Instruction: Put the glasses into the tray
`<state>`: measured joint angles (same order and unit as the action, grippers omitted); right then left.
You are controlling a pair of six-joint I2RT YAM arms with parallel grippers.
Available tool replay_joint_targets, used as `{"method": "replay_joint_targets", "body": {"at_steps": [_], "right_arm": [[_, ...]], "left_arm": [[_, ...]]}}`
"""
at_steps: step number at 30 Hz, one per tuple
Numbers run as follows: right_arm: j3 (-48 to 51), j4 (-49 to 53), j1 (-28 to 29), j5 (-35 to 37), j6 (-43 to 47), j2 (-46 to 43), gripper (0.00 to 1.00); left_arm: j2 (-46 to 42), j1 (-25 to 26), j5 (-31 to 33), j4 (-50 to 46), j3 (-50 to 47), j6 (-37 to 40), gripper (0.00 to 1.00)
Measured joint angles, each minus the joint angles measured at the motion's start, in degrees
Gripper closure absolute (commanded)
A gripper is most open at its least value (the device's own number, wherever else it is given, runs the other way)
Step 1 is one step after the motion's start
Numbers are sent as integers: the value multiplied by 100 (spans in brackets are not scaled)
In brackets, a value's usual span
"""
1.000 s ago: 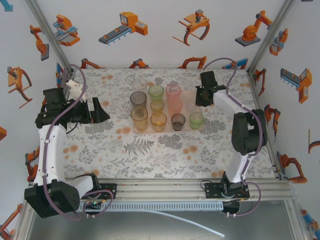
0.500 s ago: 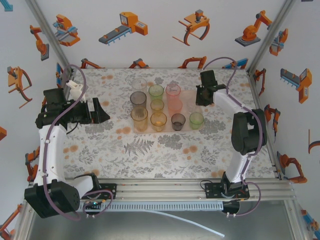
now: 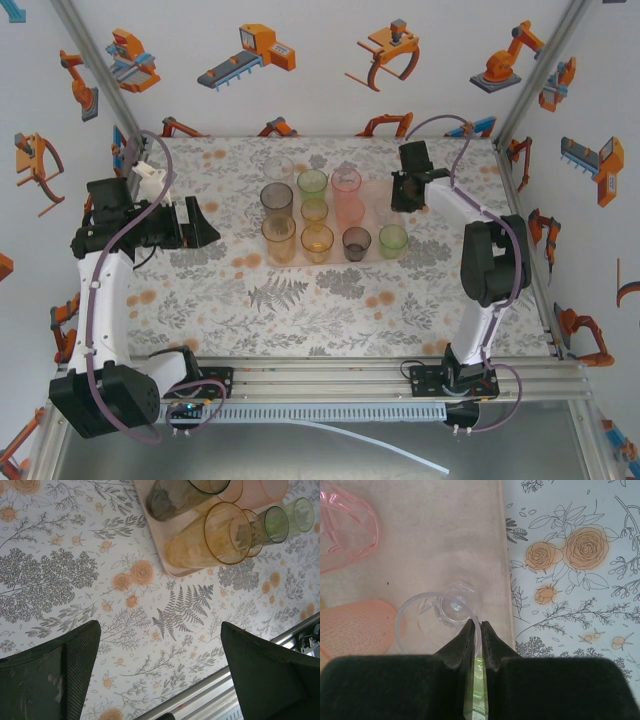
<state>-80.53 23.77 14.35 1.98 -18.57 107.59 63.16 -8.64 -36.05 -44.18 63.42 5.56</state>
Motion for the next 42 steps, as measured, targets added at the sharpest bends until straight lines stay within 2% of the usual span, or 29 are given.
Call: {"method": "replay_joint_targets", "body": {"at_steps": [13,24,34,42], "right_arm": [[-195,0,0,42,22,76,70],[-243,129,0,114,63,-2,68],[-234,146,-136,177,63,-557,67],[603,-94,-651,55,-87,-1237,65]], "left_arm": [[-31,0,0,2,-9,0,3],[-39,0,0,2,-11,0,3],[-42,0,-4,0,-11,-4,3],[-35,4,-39,0,-9,-42,3]]}}
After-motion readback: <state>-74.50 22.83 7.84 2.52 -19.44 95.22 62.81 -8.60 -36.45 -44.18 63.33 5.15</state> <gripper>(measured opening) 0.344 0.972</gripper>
